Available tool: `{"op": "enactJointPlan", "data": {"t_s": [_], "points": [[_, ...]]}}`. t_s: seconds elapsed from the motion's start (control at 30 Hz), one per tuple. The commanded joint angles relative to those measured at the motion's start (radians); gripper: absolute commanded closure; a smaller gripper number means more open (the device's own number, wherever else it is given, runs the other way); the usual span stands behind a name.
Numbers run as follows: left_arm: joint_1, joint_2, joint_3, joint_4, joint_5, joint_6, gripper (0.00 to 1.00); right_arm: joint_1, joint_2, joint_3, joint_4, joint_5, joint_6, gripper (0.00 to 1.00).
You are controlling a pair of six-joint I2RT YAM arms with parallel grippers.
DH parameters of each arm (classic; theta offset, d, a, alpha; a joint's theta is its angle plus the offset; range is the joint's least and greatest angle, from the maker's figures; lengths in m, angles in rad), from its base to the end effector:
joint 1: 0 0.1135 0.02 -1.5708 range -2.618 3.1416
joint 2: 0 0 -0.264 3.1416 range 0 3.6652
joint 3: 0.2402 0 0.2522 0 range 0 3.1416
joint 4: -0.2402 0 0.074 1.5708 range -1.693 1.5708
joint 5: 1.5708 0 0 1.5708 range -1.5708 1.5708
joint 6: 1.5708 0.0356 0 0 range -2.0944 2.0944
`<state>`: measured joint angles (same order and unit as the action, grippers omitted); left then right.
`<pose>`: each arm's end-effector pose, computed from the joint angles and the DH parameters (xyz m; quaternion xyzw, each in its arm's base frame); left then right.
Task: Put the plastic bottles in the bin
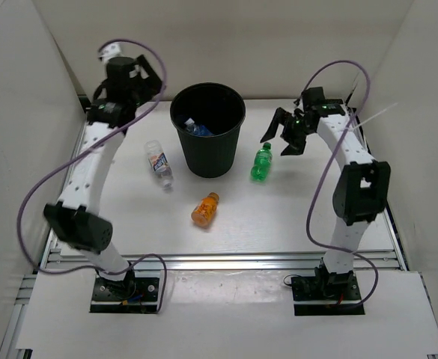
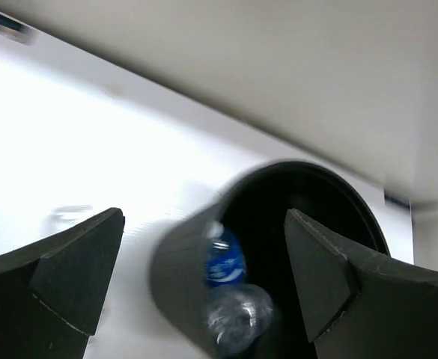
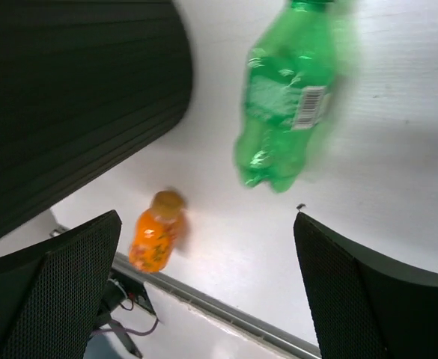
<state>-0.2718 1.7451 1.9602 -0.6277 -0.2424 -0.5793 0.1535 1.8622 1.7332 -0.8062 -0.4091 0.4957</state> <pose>0.3797 -0.0969 0.4409 -0.1926 0.8109 -0.1321 0.5366 0.4028 0.0767 0.3085 0.0958 0.9273 0.2805 0.2284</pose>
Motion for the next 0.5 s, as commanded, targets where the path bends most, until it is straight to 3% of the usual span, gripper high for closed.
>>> {"op": "enactJointPlan", "data": {"t_s": [0.0,0.17,0.37,0.47], "points": [[0.028,-0.238,-0.134,-0.016,-0.075,0.013,0.00,0.015,0.136,0.057,-0.036,0.049,0.001,0.00],[0.079,-0.398,-0.449,-0.026,-0.124,0.001,0.00,0.052,0.270,0.118,-0.064,0.122,-0.008,0.00],[0.114,-0.490,-0.630,-0.050,-0.173,0.024,0.00,0.061,0.388,0.127,-0.064,0.121,-0.008,0.00],[0.114,-0.518,-0.691,-0.050,-0.182,0.035,0.00,0.061,0.400,0.098,-0.064,0.131,0.003,0.14]]}}
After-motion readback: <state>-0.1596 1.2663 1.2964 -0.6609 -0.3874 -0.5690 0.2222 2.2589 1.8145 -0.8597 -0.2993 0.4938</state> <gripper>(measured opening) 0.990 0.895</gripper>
